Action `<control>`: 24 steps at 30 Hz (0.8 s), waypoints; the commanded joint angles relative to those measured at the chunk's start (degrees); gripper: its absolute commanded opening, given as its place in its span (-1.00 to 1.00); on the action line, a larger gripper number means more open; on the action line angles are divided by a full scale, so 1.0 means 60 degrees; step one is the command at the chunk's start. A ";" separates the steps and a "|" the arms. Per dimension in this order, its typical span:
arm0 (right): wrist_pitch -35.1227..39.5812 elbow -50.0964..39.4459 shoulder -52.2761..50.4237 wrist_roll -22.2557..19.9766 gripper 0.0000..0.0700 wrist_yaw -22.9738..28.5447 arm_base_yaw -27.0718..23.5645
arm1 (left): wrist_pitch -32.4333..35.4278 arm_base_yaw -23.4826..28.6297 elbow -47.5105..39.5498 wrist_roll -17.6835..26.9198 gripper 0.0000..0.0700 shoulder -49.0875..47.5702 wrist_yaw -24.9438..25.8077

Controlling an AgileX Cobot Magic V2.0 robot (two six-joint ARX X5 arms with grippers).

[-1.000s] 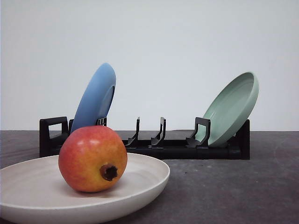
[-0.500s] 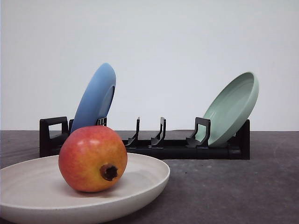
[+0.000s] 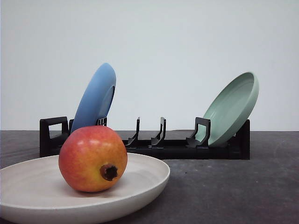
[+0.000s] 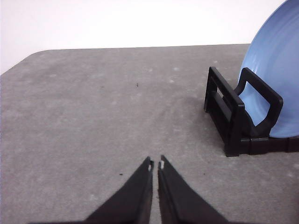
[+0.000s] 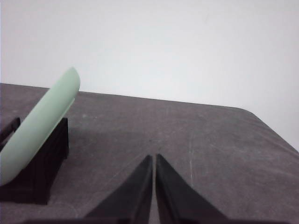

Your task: Place pomegranate in white plate

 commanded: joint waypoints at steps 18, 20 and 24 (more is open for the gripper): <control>-0.1644 -0.0613 -0.0382 0.0955 -0.99 0.0291 -0.0106 | -0.0050 0.0015 -0.0090 0.0062 -1.00 -0.0011 0.0040; -0.1650 -0.0613 -0.0382 0.0867 -0.99 0.0190 -0.0106 | -0.0051 0.0015 -0.0091 0.0065 -1.00 -0.0011 0.0040; -0.1716 -0.0613 -0.0382 0.0616 -0.99 -0.0463 -0.0111 | -0.0051 0.0015 -0.0091 0.0064 -1.00 -0.0011 0.0040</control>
